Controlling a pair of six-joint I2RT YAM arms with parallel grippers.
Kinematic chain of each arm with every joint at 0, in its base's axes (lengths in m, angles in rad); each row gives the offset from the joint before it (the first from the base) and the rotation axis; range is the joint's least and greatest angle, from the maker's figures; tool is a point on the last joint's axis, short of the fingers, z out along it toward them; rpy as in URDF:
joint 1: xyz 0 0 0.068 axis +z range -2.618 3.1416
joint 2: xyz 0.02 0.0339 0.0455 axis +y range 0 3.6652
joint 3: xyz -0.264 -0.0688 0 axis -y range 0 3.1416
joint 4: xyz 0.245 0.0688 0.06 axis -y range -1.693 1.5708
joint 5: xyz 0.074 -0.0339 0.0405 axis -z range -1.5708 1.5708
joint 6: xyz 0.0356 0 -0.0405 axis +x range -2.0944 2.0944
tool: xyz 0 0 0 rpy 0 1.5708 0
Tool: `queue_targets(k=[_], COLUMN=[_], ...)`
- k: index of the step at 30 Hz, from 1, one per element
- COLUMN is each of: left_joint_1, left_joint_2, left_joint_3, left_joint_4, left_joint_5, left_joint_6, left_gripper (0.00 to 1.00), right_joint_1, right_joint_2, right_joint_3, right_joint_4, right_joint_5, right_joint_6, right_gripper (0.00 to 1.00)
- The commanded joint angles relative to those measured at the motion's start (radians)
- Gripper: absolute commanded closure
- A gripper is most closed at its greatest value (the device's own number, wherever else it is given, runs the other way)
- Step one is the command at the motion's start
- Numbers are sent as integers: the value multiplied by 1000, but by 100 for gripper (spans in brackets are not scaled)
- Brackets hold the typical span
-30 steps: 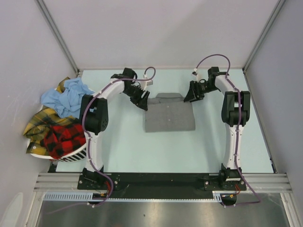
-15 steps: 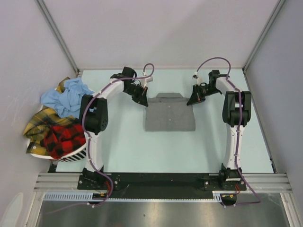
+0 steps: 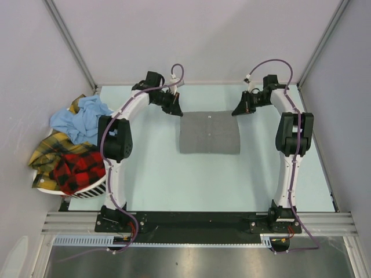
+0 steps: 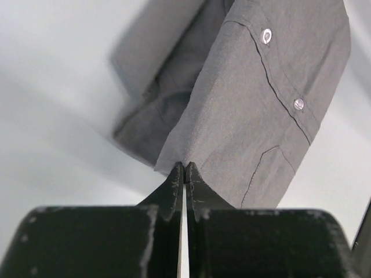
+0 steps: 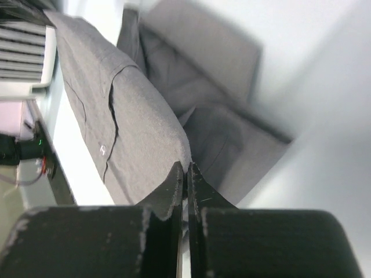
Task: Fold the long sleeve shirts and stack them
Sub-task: Fold the shirt
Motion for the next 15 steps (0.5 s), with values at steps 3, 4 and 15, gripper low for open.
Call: queue_targets(k=[3,4,15], left_joint_1=[30,31,31], left_joint_2=[88,100,275], left_joint_3=[89,105,283], left_joint_4=[102,107,131], left_joint_5=[-68,-72,-166], left_joint_6=[-116,-136,-236], left_gripper=[100,100,100], right_joint_1=[-15,-16,-4], right_joint_2=[63,69,158], right_joint_3=[63,64,63], right_joint_4=[250,273,490], right_joint_5=[68,79,205], right_joint_6=[185,199,384], right_gripper=[100,100,100])
